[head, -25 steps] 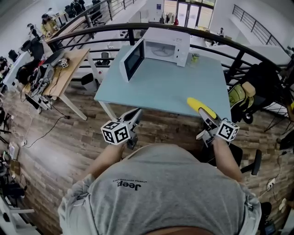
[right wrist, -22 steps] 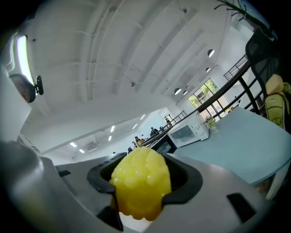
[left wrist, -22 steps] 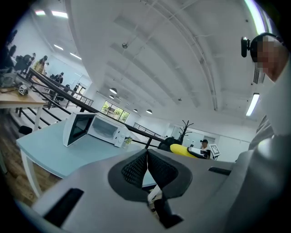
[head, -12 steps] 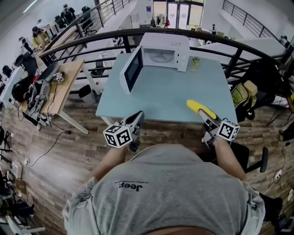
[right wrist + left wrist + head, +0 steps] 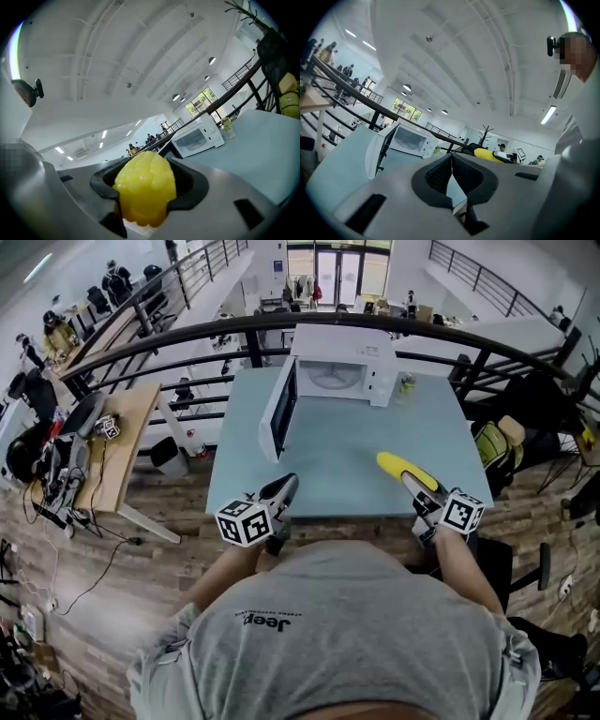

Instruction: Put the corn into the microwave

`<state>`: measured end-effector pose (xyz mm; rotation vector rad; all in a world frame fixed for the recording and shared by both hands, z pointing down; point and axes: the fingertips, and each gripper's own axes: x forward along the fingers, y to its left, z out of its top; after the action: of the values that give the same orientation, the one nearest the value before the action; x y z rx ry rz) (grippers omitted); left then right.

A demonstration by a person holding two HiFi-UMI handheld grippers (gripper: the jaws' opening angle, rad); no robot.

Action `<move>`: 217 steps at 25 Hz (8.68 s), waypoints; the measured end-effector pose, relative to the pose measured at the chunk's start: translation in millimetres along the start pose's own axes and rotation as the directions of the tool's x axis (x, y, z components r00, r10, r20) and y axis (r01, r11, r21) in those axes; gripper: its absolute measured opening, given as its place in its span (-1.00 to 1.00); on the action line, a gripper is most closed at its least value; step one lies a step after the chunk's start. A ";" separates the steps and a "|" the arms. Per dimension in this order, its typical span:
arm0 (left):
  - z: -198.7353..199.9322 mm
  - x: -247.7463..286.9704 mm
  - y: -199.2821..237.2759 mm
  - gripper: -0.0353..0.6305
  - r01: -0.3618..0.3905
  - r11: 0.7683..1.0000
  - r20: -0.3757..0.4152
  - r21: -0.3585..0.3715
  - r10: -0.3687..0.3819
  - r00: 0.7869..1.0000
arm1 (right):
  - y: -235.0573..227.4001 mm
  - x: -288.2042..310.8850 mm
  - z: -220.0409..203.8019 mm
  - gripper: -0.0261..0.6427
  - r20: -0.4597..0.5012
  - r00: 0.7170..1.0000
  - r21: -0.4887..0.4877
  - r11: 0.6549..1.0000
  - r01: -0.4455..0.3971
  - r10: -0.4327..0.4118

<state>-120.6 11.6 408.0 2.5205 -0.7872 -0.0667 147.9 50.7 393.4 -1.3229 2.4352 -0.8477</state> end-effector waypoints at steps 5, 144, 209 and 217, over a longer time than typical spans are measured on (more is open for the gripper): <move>9.7 -10.6 42.6 -0.83 -0.002 0.999 -0.006 -0.034 0.002 1.000 | 4.8 35.9 -4.9 -0.18 -0.015 1.000 0.004 1.000 0.024 -0.024; -73.2 322.5 258.8 -0.84 -0.071 0.997 -0.307 0.000 0.068 0.949 | -401.2 498.8 15.6 -0.18 -0.213 0.914 -0.401 0.884 0.242 -0.346; -75.7 305.4 252.1 -0.84 -0.069 0.997 -0.298 -0.047 0.052 0.953 | -427.9 530.8 -3.9 -0.05 -0.362 0.780 -0.607 0.764 0.219 -0.510; -74.1 300.2 237.8 -0.83 -0.061 0.997 -0.302 -0.043 0.046 0.952 | -411.2 518.7 4.3 -0.02 -0.346 0.800 -0.599 0.772 0.214 -0.490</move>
<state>19.0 -288.5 614.5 2.3805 -0.7173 0.3053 141.3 -552.5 665.7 -2.0631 3.0111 -0.6554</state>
